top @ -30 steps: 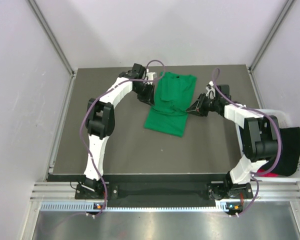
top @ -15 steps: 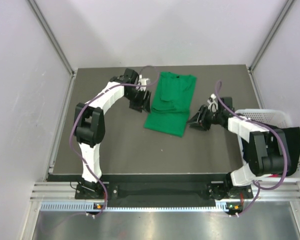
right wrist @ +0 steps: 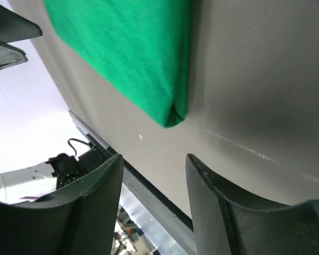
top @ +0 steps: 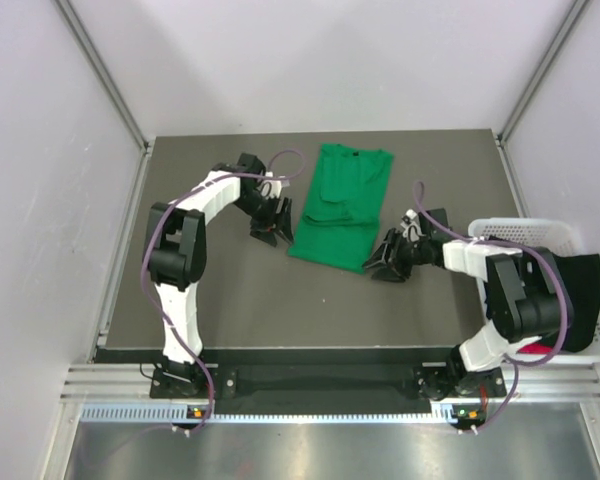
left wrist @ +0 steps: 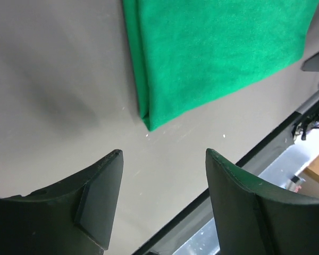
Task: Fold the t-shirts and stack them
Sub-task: Fold the tshirt
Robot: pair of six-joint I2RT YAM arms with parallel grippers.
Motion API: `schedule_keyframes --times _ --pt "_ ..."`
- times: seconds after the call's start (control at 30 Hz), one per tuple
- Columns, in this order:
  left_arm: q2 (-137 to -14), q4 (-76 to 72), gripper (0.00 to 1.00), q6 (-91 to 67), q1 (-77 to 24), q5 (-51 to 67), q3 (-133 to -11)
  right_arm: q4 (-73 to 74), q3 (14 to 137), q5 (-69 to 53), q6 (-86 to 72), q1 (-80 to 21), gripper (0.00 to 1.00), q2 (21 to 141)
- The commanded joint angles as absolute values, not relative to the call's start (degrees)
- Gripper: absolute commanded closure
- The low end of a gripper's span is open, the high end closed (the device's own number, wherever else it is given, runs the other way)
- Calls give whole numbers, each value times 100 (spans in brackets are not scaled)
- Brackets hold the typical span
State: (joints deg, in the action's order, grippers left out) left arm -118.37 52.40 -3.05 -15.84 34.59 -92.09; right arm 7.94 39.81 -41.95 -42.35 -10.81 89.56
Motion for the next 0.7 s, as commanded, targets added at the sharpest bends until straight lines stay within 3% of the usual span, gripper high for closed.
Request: schedule_keyframes --times 0.0,0.43,0.67 --pt "-12023 5256 32 -360 -1600 3849 -9158 545 4130 -4131 -4289 -1186 49 9193" --pt "-12656 5309 34 -395 -1617 4087 -9325 361 4289 -4043 -4403 -1309 49 9659" --pt "-12919 5335 40 -413 -1679 4157 -9501 334 4465 -4025 -4421 -1310 55 9905"
